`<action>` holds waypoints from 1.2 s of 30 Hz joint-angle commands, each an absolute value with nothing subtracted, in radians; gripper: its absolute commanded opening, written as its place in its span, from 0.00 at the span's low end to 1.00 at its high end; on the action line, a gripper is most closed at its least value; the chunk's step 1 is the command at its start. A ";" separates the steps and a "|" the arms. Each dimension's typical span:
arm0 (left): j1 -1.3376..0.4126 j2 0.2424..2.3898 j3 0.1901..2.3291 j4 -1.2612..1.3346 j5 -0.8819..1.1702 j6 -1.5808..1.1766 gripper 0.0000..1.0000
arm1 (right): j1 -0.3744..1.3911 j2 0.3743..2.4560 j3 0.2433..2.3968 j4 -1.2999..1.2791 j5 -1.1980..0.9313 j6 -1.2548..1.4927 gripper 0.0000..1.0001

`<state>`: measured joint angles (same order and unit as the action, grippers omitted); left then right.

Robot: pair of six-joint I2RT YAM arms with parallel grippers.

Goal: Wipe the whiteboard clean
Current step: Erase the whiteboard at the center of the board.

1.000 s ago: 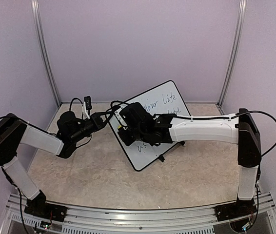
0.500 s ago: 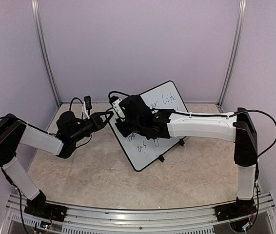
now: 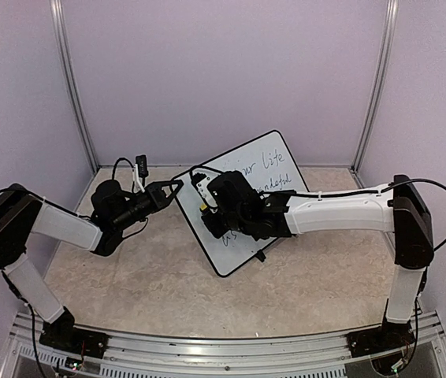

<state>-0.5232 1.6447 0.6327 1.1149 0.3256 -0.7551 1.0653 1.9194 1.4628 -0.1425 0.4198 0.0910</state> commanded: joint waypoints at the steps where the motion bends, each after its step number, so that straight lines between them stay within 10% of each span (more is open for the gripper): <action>1: -0.543 1.620 0.618 1.154 0.410 -0.739 0.00 | 1.050 1.948 1.509 -0.147 0.430 0.061 0.14; 36: -0.541 1.608 0.614 1.149 0.416 -0.732 0.00 | 1.024 2.003 1.590 -0.162 0.397 0.013 0.14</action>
